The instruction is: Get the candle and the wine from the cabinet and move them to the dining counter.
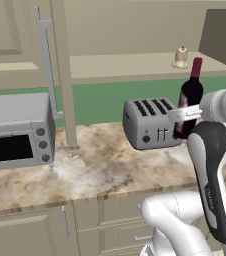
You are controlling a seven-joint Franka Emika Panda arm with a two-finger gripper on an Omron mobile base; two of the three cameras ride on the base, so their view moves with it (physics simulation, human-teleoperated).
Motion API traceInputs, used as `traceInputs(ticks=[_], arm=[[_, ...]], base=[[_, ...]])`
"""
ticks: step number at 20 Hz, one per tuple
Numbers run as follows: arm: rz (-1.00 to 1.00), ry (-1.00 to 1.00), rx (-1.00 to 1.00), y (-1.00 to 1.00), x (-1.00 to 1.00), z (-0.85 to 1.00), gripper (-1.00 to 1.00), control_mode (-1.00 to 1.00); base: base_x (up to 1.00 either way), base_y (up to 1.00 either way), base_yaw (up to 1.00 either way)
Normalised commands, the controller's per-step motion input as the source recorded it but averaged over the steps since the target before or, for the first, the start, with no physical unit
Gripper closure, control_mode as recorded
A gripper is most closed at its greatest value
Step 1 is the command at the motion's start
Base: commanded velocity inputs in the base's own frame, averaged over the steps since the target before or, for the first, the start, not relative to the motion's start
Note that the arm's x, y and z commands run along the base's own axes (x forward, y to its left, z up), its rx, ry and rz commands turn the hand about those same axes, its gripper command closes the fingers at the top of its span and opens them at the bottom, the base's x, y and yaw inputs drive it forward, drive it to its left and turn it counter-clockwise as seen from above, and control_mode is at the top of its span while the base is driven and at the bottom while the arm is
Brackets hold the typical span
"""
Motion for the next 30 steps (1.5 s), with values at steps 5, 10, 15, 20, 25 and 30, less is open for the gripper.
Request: traceInputs(ticks=[5, 10, 15, 20, 25, 30], arm=[[0.00, 0.00, 0.00, 0.00, 0.00, 0.00, 1.00, 1.00], [0.00, 0.00, 0.00, 0.00, 0.00, 0.00, 1.00, 1.00], [0.00, 0.00, 0.00, 0.00, 0.00, 0.00, 1.00, 1.00], [0.00, 0.00, 0.00, 0.00, 0.00, 0.00, 1.00, 1.00], [0.00, 0.00, 0.00, 0.00, 0.00, 0.00, 1.00, 1.00], [0.00, 0.00, 0.00, 0.00, 0.00, 0.00, 1.00, 1.00]], base=[[-0.72, -0.16, 0.04], [-1.00, -0.19, 0.09], [-0.86, -0.10, 0.29], [-0.30, 0.00, 0.61], [0.00, -0.14, 0.82], [0.00, -0.21, 0.82]])
